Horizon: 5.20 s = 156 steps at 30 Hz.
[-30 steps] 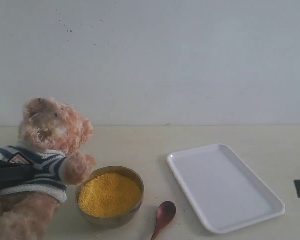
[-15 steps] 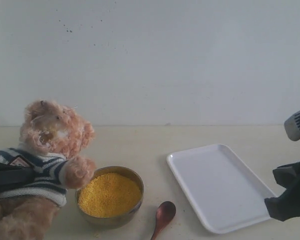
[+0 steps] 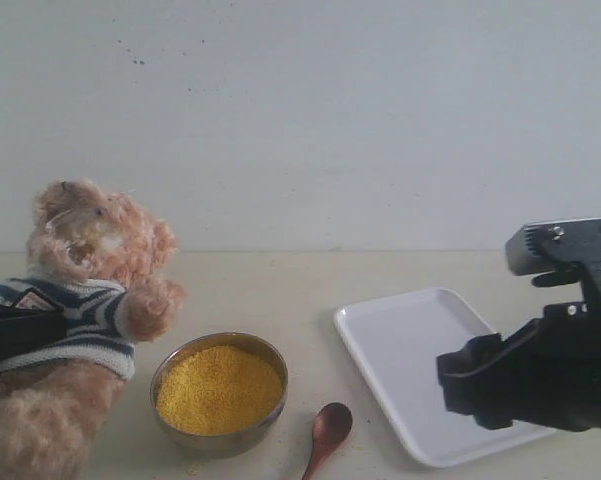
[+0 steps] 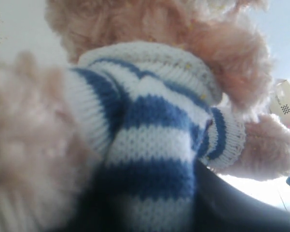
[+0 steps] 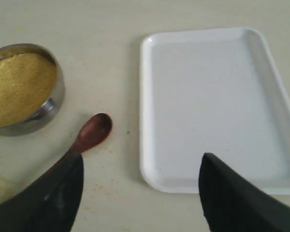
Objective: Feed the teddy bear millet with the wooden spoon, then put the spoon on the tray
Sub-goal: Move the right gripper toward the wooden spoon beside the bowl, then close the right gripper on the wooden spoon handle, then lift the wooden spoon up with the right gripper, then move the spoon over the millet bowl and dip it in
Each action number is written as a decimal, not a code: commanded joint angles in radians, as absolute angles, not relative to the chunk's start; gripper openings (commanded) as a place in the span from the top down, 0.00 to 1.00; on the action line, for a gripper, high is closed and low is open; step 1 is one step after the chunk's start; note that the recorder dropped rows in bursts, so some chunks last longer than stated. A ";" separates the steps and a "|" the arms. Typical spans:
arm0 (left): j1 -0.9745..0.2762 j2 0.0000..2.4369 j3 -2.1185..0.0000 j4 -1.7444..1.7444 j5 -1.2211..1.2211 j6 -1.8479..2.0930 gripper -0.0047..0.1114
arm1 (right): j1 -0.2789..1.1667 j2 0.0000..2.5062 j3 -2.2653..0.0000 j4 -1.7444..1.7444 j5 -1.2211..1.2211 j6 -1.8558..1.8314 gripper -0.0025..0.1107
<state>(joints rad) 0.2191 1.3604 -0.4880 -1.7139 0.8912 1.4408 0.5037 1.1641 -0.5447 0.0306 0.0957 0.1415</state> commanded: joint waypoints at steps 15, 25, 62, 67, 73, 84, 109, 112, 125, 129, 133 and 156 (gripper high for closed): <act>0.221 1.353 -0.499 -1.744 0.905 1.433 0.93 | 0.752 1.460 -0.654 0.012 -0.062 -0.193 0.64; 0.221 1.353 -0.499 -1.744 0.882 1.433 0.93 | 0.615 1.569 -1.001 -0.059 0.488 0.090 0.98; 0.221 1.353 -0.499 -1.744 0.862 1.433 0.93 | 0.857 1.979 -1.209 -0.116 0.597 0.489 0.47; 0.221 1.353 -0.499 -1.744 0.862 1.433 0.93 | 0.857 1.991 -1.209 -0.116 0.593 0.491 0.47; 0.221 1.353 -0.499 -1.744 0.862 1.433 0.93 | 0.857 2.020 -1.209 -0.116 0.625 0.525 0.51; 0.221 1.353 -0.499 -1.744 0.862 1.433 0.93 | 0.857 2.021 -1.209 -0.177 0.682 0.604 0.85; 0.221 1.353 -0.499 -1.744 0.836 1.441 0.93 | 0.721 1.705 -1.209 -0.447 0.869 0.303 0.98; 0.221 1.353 -0.499 -1.744 0.829 1.441 0.93 | 0.686 1.600 -1.209 -0.437 0.987 0.138 0.98; 0.221 1.353 -0.499 -1.731 0.829 1.444 0.93 | 0.684 1.429 -1.209 -0.374 1.102 -0.098 0.98; 0.221 1.353 -0.499 -1.729 0.826 1.444 0.93 | 0.684 1.429 -1.209 -0.343 1.164 -0.171 0.98; 0.221 1.353 -0.499 -1.697 0.819 1.444 0.93 | 0.684 1.429 -1.209 -0.353 1.201 -0.231 0.98; 0.221 1.371 -0.499 -1.733 0.607 1.467 0.93 | 0.814 1.518 -1.302 -0.490 0.917 -0.271 0.98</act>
